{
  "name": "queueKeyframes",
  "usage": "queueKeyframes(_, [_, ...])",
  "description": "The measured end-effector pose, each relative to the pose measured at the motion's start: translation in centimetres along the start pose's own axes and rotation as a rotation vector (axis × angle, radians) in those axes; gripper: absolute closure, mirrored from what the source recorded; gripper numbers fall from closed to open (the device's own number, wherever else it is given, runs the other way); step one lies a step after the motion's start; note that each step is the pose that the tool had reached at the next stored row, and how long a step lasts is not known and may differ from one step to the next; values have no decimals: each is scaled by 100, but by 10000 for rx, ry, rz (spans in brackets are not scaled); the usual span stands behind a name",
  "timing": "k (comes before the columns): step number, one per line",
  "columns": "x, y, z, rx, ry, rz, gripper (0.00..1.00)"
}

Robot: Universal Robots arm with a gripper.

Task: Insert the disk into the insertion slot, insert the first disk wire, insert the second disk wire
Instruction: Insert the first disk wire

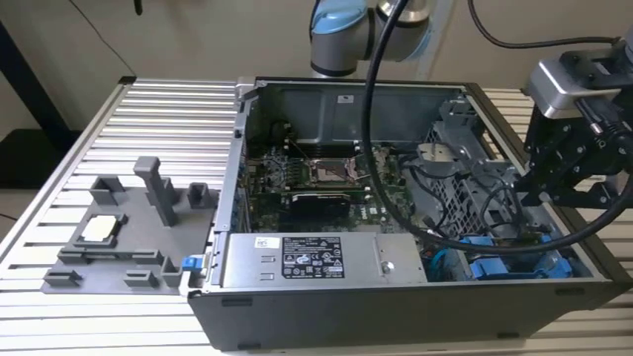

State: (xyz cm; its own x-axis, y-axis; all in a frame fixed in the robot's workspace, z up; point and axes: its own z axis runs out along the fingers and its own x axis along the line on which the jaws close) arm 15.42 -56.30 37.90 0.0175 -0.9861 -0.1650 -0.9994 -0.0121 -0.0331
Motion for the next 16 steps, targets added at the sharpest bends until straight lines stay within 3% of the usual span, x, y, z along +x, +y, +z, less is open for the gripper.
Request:
queueKeyframes(3, [-12,8,-71,2,-73,1,73])
queueKeyframes(9, [-15,15,-75,2,-75,4,73])
queueKeyframes(16, [-153,14,-47,5,-76,23,73])
